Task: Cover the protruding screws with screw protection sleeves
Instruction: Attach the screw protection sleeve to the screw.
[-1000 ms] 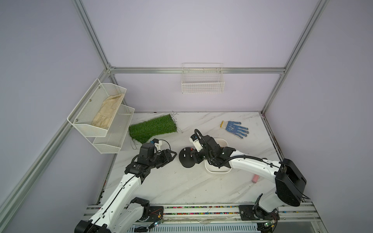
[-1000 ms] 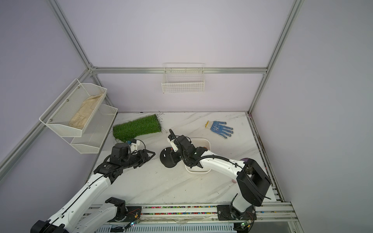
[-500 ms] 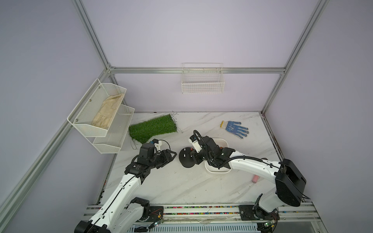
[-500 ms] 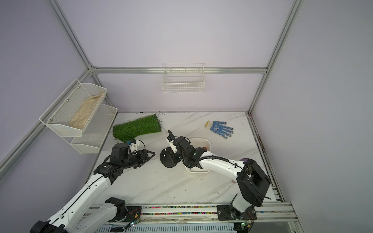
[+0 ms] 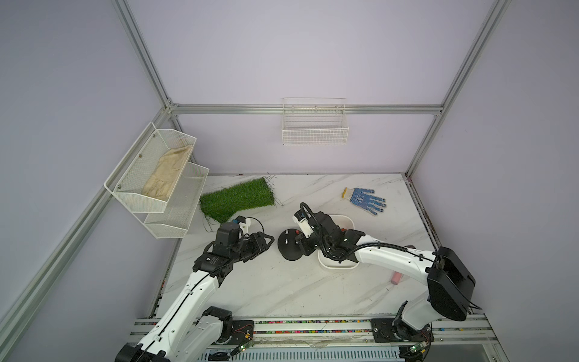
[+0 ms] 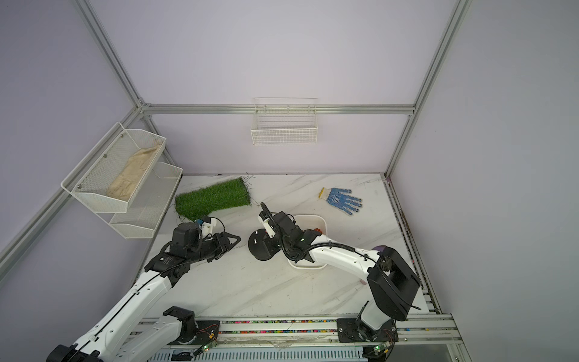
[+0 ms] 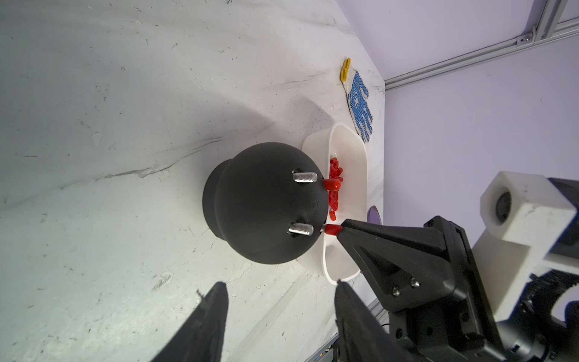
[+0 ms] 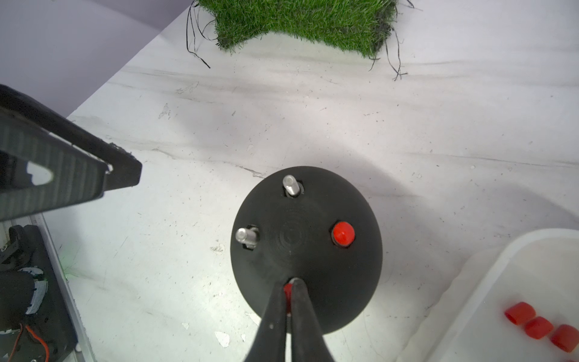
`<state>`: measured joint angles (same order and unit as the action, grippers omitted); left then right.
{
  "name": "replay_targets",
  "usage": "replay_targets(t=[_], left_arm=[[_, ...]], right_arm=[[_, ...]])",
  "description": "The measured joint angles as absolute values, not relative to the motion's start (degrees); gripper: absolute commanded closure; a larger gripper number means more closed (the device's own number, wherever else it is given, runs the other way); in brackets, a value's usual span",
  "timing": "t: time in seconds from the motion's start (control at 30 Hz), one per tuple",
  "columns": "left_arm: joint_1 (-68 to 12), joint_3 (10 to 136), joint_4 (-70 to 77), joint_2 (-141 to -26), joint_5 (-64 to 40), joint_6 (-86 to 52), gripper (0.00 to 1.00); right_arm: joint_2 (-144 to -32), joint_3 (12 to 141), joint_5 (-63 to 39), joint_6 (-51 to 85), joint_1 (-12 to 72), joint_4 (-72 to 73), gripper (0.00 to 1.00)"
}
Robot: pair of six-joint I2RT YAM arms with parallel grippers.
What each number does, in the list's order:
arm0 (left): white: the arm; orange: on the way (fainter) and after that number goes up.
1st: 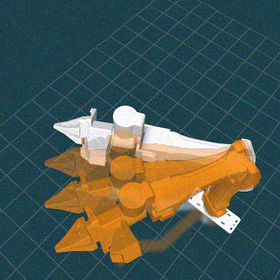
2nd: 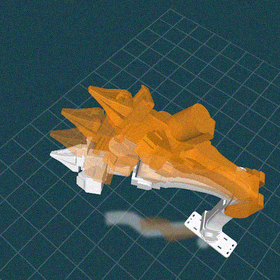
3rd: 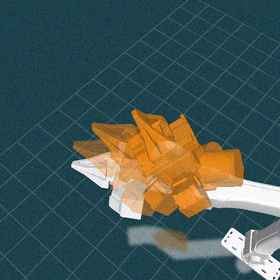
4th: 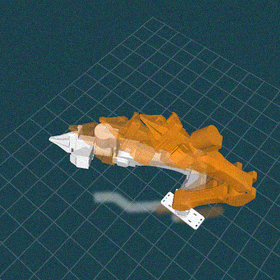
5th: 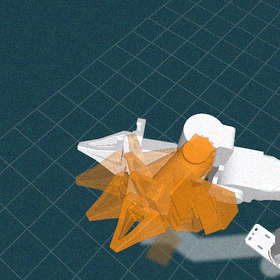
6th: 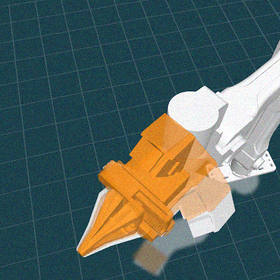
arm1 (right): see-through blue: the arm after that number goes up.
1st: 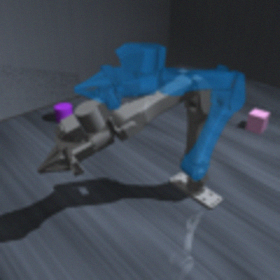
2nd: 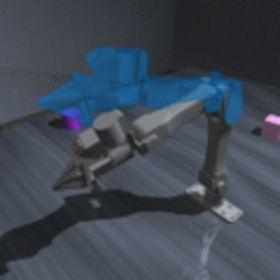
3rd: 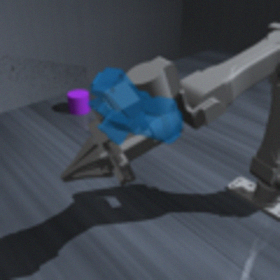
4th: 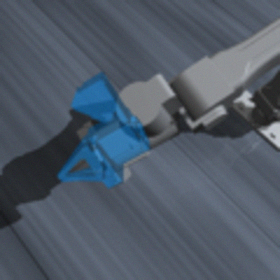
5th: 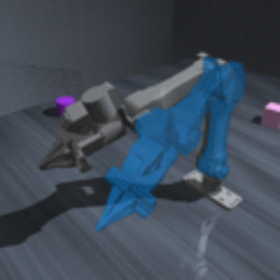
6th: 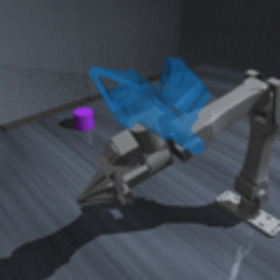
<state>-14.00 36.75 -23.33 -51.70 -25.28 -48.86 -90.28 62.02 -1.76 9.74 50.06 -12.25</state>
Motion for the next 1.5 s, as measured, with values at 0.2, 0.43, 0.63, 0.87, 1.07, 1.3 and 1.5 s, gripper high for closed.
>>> replay_targets(t=[0.2,0.43,0.63,0.87,1.07,1.3,1.5], left_arm=[[-14.0,36.8,-23.3,-51.7,-25.3,-48.9,0.44],[-14.0,36.8,-23.2,-51.7,-25.3,-48.9,0.44],[-14.0,36.8,-23.2,-51.7,-25.3,-48.9,0.44],[-14.0,36.8,-23.2,-51.7,-25.3,-48.9,0.44],[-14.0,36.8,-23.2,-51.7,-25.3,-48.9,0.44],[-14.0,36.7,-23.1,-51.7,-25.3,-48.9,0.44],[-14.0,36.7,-23.1,-51.7,-25.3,-48.9,0.44]], right_arm=[[-90.2,61.7,-1.8,9.7,50.1,-12.1,0.9],[-90.2,61.5,-1.8,9.7,50.1,-12.0,0.88],[-90.2,61.4,-1.7,9.7,50.2,-12.1,0.84],[-90.2,61.3,-1.8,9.7,50.4,-13.7,0.83],[-89.5,61.7,-1.8,9.8,50.4,-14.6,0.81],[-88.6,63.5,-2.0,9.9,50.4,-15.0,0.82],[-88.7,63.7,-2.7,10.4,50.4,-15.0,0.91]])
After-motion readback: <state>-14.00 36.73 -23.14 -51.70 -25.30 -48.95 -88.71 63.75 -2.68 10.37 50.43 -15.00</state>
